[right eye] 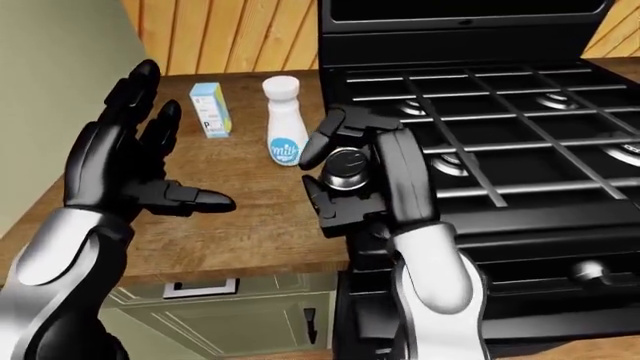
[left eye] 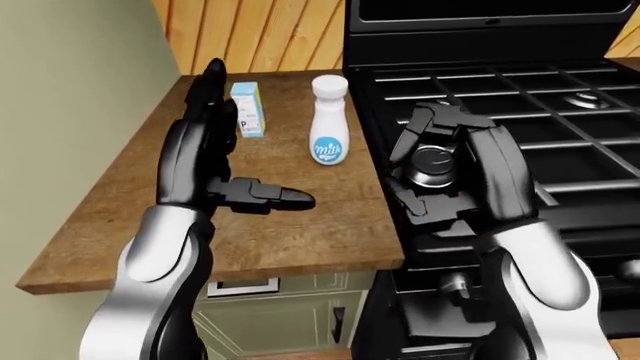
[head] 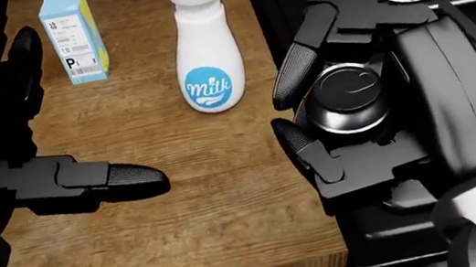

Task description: Move the drinks to the dining counter.

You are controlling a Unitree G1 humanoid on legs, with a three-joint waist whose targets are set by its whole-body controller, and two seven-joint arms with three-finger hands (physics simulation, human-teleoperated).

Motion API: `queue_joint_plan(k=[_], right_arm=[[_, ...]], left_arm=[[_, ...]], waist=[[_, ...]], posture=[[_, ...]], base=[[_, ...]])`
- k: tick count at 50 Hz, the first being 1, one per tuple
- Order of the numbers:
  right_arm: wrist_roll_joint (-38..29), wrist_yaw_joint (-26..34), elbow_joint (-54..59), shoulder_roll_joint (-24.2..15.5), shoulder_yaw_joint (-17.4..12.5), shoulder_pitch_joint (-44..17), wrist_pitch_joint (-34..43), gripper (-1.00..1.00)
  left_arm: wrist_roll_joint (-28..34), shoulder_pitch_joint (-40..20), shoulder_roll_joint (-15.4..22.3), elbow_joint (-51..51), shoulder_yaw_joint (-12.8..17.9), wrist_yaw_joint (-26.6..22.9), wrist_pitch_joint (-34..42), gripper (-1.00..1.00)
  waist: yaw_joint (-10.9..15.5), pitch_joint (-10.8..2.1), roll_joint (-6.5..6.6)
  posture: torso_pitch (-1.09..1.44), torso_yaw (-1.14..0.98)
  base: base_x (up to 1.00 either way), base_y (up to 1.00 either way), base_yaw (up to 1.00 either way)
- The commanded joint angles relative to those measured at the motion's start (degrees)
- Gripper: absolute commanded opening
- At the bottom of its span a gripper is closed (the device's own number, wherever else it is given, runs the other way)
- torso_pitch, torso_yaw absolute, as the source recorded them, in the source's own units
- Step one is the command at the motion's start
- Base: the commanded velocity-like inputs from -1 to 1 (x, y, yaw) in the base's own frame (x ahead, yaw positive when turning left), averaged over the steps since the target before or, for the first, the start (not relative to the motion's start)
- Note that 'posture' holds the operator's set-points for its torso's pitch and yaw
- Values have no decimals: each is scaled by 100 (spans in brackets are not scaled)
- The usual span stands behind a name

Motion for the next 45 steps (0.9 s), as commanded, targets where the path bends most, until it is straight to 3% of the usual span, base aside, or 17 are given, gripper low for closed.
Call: queue_joint_plan(k=[1, 10, 15, 16, 27, 39, 45], right_arm=[[101, -111, -128, -31, -11, -161, -43, -100], [700, -427, -124, -174, -468, -214, 13, -100], [955, -583, -195, -294, -498, -133, 36, -100], [1002, -615, -182, -310, -514, -130, 22, -100], [1338, -834, -225, -463, -629, -146, 100, -100], [1553, -985, -178, -506, -644, -53, -17, -100], [1610, -1027, -179, -518, -647, -45, -1, -100]], left_arm=[[63, -304, 13, -139, 5, 11, 18, 100], [313, -909, -44, 139, -286, -47, 232, 100], [400, -1293, 12, 544, -178, -293, 282, 100], [272, -1325, 23, 531, -200, -472, 562, 100], [489, -1751, 75, 964, -319, -821, 591, 100], [848, -1955, -31, 1785, -473, -1240, 324, 100], [1101, -2166, -160, 2431, -501, -1226, -116, 100]], waist=[[5, -104, 3], [10, -79, -26], [21, -89, -44], [18, -90, -46], [22, -88, -80], [27, -105, -105], [35, -114, -125]], posture=[[0, 0], [0, 0], [0, 0], [0, 0], [0, 0], [0, 0], [0, 0]], base=[[0, 0, 0], [0, 0, 0], [0, 0, 0], [0, 0, 0], [0, 0, 0], [0, 0, 0], [0, 0, 0]])
